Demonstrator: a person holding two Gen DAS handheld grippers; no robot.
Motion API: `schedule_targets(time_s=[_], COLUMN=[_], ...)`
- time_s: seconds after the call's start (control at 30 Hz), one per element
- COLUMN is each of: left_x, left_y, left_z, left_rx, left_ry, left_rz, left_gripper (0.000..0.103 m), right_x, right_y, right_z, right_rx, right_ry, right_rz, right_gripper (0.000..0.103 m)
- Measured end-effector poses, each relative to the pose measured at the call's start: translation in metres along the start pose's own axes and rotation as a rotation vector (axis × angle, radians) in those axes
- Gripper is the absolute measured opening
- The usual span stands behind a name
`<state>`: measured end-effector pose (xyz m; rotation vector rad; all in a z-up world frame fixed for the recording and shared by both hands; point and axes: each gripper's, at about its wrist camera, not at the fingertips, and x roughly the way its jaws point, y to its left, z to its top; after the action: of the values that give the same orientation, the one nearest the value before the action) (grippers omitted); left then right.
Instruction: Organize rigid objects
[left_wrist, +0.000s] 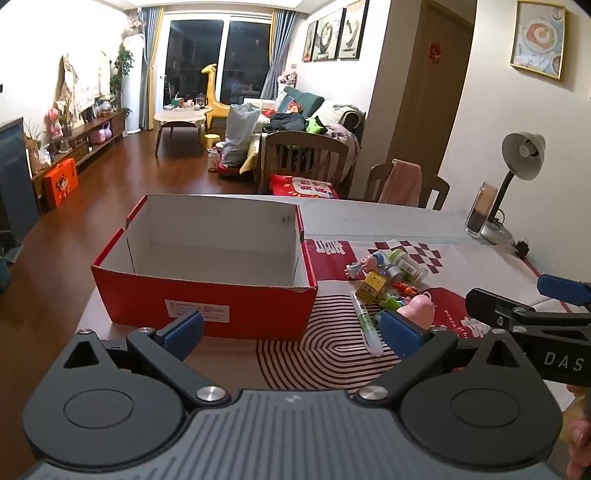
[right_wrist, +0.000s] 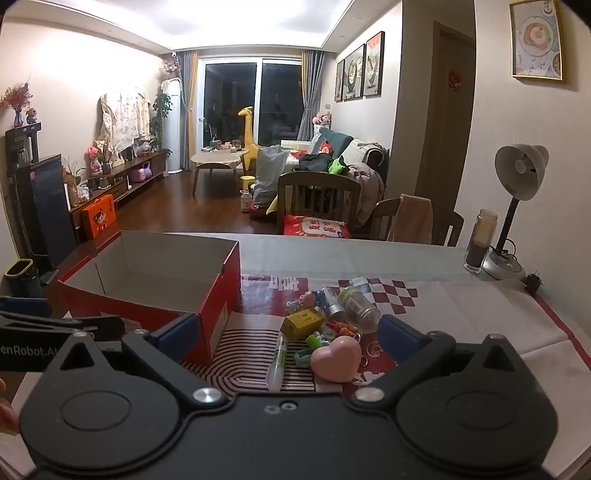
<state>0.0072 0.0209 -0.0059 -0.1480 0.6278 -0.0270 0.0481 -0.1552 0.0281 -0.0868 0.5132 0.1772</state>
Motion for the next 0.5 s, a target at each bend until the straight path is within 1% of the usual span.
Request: schedule_targets(time_s=[0.27,0.5], left_x=[-0.0011,-0.0007], left_y=[0.0043,-0.0042], left_z=[0.0007,0.0060], left_rx=[-0.007,0.023], left_ry=[-0.003,-0.019], left_rz=[-0.009,0.006], left_gripper=[0.102,0.102], right_x=[-0.0028,-0.0007], right_y=[-0.0014,-0.0052], right_z=[0.0039,0.0073], right_rx=[-0.002,0.002], right_ry=[0.004,0.007], right_rz=[-0.005,-0.012], right_gripper=[0.102,0.102])
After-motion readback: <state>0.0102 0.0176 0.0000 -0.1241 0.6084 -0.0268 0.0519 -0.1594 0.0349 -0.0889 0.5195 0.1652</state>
